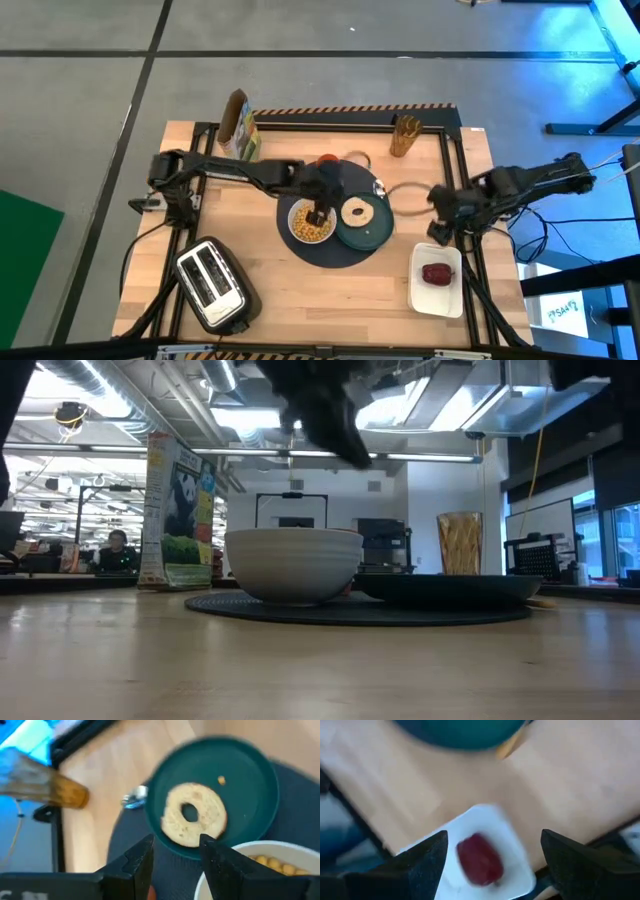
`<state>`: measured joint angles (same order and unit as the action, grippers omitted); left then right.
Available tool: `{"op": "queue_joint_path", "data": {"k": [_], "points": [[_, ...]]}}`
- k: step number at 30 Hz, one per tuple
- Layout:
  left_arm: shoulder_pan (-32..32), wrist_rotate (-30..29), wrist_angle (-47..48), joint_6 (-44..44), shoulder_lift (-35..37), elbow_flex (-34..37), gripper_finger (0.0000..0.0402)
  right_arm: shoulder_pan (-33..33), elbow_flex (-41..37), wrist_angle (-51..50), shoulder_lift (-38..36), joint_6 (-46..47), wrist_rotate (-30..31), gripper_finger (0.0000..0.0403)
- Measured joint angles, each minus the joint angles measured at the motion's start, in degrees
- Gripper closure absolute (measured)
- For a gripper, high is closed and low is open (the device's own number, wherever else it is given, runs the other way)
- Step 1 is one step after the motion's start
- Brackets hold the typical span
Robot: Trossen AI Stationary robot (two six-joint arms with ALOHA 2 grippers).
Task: Arrange a breakfast setting
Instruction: Put the apple on the plate
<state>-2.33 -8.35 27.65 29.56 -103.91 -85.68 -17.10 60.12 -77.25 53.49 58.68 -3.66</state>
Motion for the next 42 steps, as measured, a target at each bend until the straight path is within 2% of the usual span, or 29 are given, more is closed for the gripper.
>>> {"op": "queue_joint_path", "data": {"k": [4, 9, 14, 20, 24, 28, 32, 35, 38, 42], "points": [[-1.5, 0.1, -1.3, -6.1, 5.6, 0.0, 0.0250, -6.4, -4.3, 6.7, 2.2, 0.9, -3.6, 0.0095], [-2.1, -5.9, -1.2, -16.5, 11.5, -0.1, 0.0250, -15.7, -7.6, 10.7, 6.3, 1.5, -5.2, 0.0095], [-2.1, -8.7, -1.3, -15.8, 14.9, 0.0, 0.0250, -22.7, -10.5, 13.1, 11.2, 1.3, -6.1, 0.0095], [-3.9, -8.9, -1.1, -17.6, 14.0, 0.0, 0.0250, -23.9, -13.1, 18.4, 16.0, 1.2, -7.0, 0.0095], [-5.1, -8.4, 1.0, -20.2, 13.8, 0.0, 0.0250, -25.2, -13.1, 19.1, 19.1, -0.1, -4.2, 0.0092], [-5.3, -8.1, 1.5, -20.5, 13.6, 0.0, 0.0250, -27.0, -13.1, 19.3, 22.5, -0.7, -3.8, 0.0063], [-5.3, -7.5, 1.3, -17.0, 13.6, 0.0, 0.0250, -28.1, -13.1, 21.4, 26.0, -1.7, -4.5, 0.0027], [-5.3, -9.1, 0.8, -14.6, 13.6, 0.0, 0.0250, -27.9, -13.1, 22.6, 28.7, -1.6, -4.5, 0.0021], [-5.3, -9.4, -1.4, -13.6, 13.6, 0.0, 0.0250, -27.9, -13.1, 23.1, 30.6, 0.1, -3.5, 0.0045], [-5.3, -9.4, -3.0, -13.5, 13.6, 0.0, 0.0250, -27.9, -13.1, 23.9, 31.2, 1.2, -3.3, 0.0127]]}}
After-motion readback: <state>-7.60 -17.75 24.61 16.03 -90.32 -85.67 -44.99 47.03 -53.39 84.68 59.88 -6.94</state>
